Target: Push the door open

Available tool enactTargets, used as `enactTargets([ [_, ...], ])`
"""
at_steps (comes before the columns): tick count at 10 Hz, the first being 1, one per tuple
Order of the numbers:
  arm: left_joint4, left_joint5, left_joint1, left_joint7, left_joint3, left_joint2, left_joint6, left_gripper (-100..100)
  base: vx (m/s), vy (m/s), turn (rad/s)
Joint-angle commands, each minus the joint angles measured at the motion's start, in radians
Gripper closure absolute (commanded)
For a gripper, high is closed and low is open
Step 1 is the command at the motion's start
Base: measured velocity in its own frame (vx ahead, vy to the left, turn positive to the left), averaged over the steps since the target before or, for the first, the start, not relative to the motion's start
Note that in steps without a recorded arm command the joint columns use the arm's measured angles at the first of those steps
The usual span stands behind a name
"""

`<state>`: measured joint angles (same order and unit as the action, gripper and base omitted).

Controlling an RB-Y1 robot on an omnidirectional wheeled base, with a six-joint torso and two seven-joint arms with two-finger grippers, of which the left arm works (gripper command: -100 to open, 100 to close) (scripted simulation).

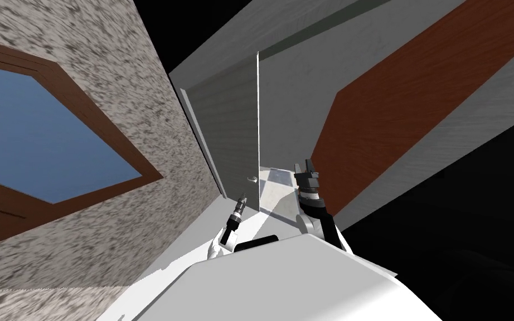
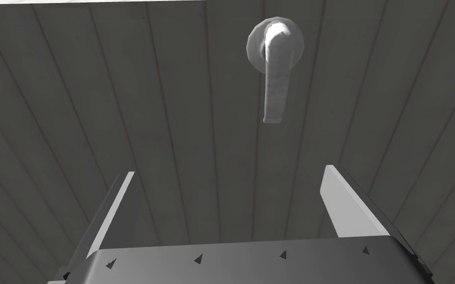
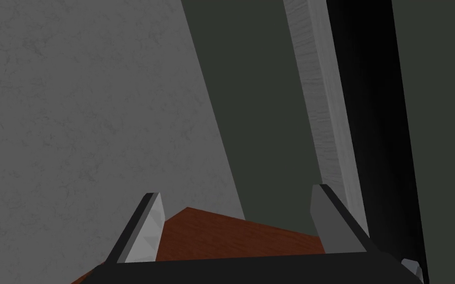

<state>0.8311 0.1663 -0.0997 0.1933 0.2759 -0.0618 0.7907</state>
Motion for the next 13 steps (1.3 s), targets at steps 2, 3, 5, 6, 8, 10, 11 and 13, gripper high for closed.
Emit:
enactTargets([
  [2, -0.060, 0.005, -0.022, 0.008, 0.013, 0.005, 0.006, -100, 0.146, 0.060, -0.026],
  [3, -0.093, 0.008, -0.034, 0.011, 0.019, 0.009, 0.011, -100, 0.127, 0.044, -0.024],
  [5, -0.133, 0.011, -0.050, 0.015, 0.027, 0.015, 0.016, -100, 0.130, 0.030, -0.019],
  [6, -0.155, 0.013, -0.058, 0.017, 0.031, 0.019, 0.019, -100, 0.133, 0.047, -0.018],
  [8, -0.175, 0.014, -0.066, 0.019, 0.035, 0.022, 0.021, -100, 0.101, 0.014, -0.010],
  [10, -0.193, 0.014, -0.073, 0.019, 0.036, 0.025, 0.026, -100, 0.067, 0.014, -0.010],
  [11, -0.199, 0.012, -0.075, 0.015, 0.032, 0.014, 0.028, -100, 0.096, -0.041, -0.046],
  [13, -0.201, 0.011, -0.076, 0.013, 0.030, 0.012, 0.028, -100, 0.151, -0.069, -0.016],
])
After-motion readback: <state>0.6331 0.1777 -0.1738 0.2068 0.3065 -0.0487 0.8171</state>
